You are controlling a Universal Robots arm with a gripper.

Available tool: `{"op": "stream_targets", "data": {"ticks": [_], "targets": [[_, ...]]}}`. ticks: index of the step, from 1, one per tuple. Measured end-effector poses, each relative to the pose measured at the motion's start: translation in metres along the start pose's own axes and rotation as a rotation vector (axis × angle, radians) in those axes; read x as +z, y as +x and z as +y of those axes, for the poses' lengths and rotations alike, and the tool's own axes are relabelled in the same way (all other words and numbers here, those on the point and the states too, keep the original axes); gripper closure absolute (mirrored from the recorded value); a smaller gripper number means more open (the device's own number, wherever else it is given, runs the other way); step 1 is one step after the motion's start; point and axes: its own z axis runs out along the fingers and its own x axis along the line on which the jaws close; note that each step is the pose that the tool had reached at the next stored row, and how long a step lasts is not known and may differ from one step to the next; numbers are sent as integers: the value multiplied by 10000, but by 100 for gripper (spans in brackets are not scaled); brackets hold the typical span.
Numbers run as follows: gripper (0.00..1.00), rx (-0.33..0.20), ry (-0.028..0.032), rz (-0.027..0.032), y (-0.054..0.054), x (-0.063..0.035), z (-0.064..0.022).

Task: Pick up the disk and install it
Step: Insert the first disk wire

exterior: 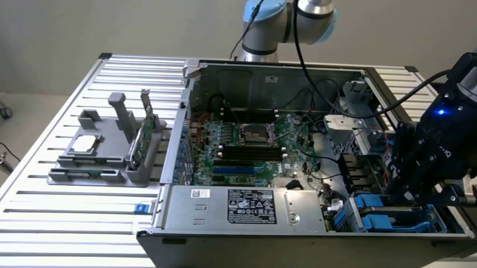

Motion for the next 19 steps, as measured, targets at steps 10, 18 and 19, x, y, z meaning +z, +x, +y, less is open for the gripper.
{"op": "stream_targets", "data": {"ticks": [10, 18, 19], "targets": [[75, -42, -2, 1, -9, -108, -175], [89, -62, -5, 6, 6, -125, -226], [89, -63, -5, 7, 6, -125, -226]]}}
